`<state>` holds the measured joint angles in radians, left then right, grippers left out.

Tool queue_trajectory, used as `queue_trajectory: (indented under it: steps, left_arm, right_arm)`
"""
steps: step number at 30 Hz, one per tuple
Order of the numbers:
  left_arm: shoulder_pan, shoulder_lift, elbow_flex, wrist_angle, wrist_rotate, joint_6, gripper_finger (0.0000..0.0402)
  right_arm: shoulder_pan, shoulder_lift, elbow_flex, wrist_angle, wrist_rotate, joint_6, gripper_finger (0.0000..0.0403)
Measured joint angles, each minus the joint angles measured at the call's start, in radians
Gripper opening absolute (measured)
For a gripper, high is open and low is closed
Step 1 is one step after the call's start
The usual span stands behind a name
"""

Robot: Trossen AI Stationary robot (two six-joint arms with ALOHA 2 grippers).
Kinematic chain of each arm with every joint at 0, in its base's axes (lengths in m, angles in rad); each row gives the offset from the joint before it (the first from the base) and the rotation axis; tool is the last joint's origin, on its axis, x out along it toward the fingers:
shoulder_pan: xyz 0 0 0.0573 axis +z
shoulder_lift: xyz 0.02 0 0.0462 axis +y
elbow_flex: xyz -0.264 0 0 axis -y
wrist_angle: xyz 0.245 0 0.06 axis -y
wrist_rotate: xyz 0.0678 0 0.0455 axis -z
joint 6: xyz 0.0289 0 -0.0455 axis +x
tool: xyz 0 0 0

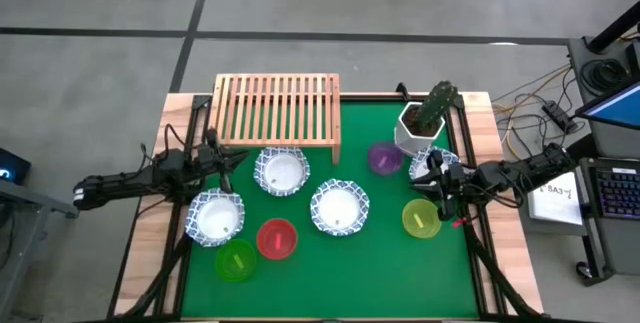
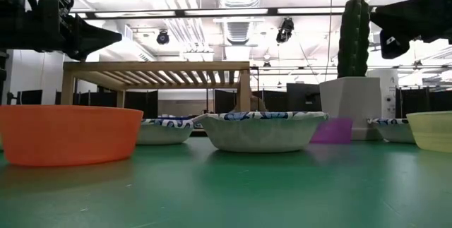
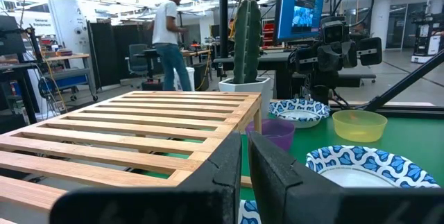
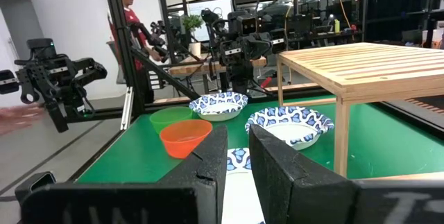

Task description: Place and stack bowls onto a shelf

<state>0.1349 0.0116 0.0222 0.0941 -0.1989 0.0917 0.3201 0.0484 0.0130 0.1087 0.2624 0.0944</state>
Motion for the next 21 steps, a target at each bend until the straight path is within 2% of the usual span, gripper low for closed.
queue_trajectory:
  steps: [5,9,11,14,15,18,21]
  left_arm:
    - [0.0,0.0,0.0,0.011,-0.002,0.05,0.0011]
    - [0.0,0.0,0.0,0.026,-0.001,0.031,0.0011]
    - [-0.001,0.001,0.0,0.029,0.009,-0.099,0.0011]
    - [-0.001,0.0,0.015,0.101,0.053,-0.503,0.0011]
    - [-0.001,0.001,0.013,0.107,0.064,-0.572,0.0011]
    - [-0.001,0.004,0.008,0.138,0.155,-0.623,0.0011]
    - [-0.003,0.008,0.0,0.208,0.278,-0.635,0.0011]
  right_arm:
    - [0.0,0.0,0.0,0.0,0.0,0.0,0.0052]
    - [0.0,-0.001,0.0,0.025,0.0,-0.031,0.0052]
    - [0.0,0.0,0.0,0.08,0.0,0.051,0.0052]
    - [0.0,0.006,0.0,0.209,0.002,0.175,0.0052]
    - [0.0,0.013,0.0,0.249,0.001,0.184,0.0052]
    - [0.0,0.051,0.0,0.373,0.016,0.173,0.0052]
    - [0.0,0.107,0.0,0.464,0.081,0.145,0.0052]
